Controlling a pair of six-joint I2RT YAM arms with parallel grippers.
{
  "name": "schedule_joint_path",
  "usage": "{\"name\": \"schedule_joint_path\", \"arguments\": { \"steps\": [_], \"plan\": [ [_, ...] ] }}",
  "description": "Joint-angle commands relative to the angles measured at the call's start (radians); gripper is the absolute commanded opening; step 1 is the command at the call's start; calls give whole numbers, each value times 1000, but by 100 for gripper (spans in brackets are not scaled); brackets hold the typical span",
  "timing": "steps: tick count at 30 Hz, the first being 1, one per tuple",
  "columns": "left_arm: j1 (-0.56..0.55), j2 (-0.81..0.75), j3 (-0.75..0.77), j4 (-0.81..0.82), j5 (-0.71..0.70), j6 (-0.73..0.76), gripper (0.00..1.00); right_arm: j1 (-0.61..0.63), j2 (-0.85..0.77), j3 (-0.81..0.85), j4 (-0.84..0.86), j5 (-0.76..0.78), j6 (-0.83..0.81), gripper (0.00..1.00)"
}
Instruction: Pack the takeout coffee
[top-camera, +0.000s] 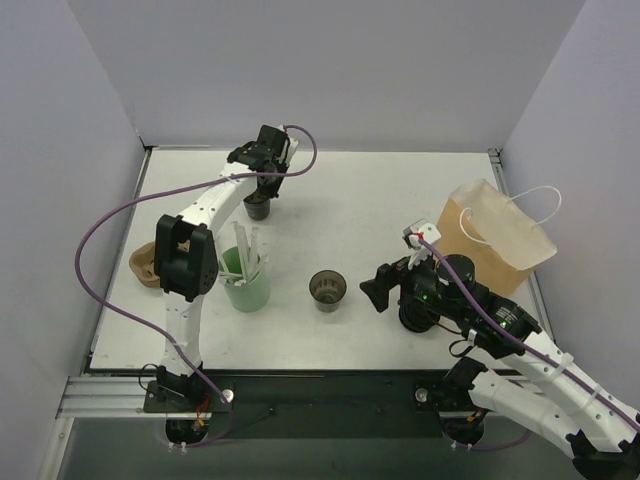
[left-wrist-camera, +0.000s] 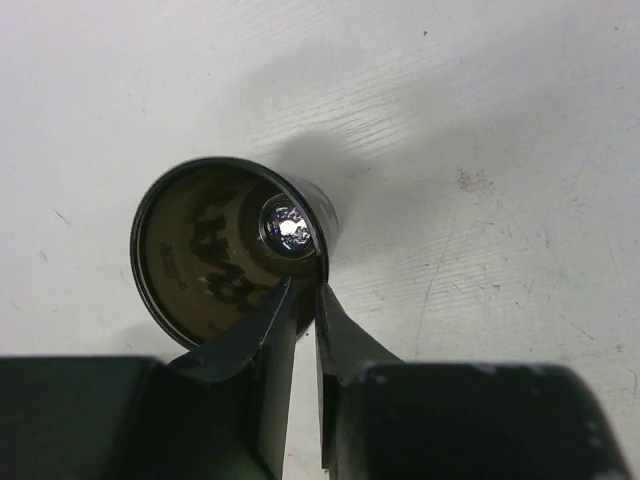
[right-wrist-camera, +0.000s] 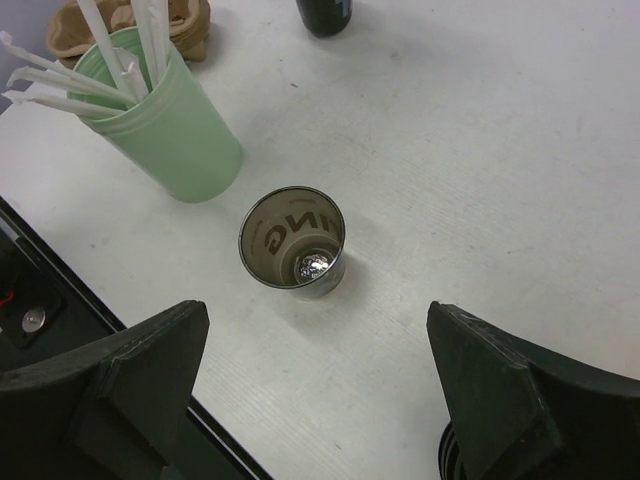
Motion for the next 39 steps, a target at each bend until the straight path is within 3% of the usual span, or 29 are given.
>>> {"name": "schedule_joint_path", "arguments": {
  "steps": [1, 9, 11, 15, 19, 24, 26, 31, 34, 39],
  "plan": [
    [6, 14, 62, 1, 9, -12, 25, 8, -16, 62, -83, 77, 24, 97],
    [2, -80, 116, -41, -7, -50, 41, 10, -39, 89, -215, 204, 86, 96],
    [-9, -144, 142, -67, 15, -60, 58, 7, -24, 112, -311, 289, 116, 95],
    [-24, -291, 89, -100, 155, -87, 68, 2, 30, 129, -434, 370, 132, 85],
    [-30, -565, -147, -52, 303, -161, 75, -28, 115, 111, -479, 375, 158, 63],
    [-61, -895, -536, 37, 433, -225, 87, -106, 217, 89, -481, 307, 193, 51],
    [-63, -1047, -617, 43, 453, -236, 89, -134, 255, 77, -462, 303, 196, 45],
    [-64, -1361, -854, 77, 475, -271, 90, -209, 327, 19, -419, 192, 185, 40],
    [-64, -1489, -921, 87, 470, -287, 90, -249, 329, 11, -410, 146, 175, 37],
    [-64, -1594, -978, 89, 538, -365, 90, -272, 370, 3, -407, 106, 181, 37]
  ]
}}
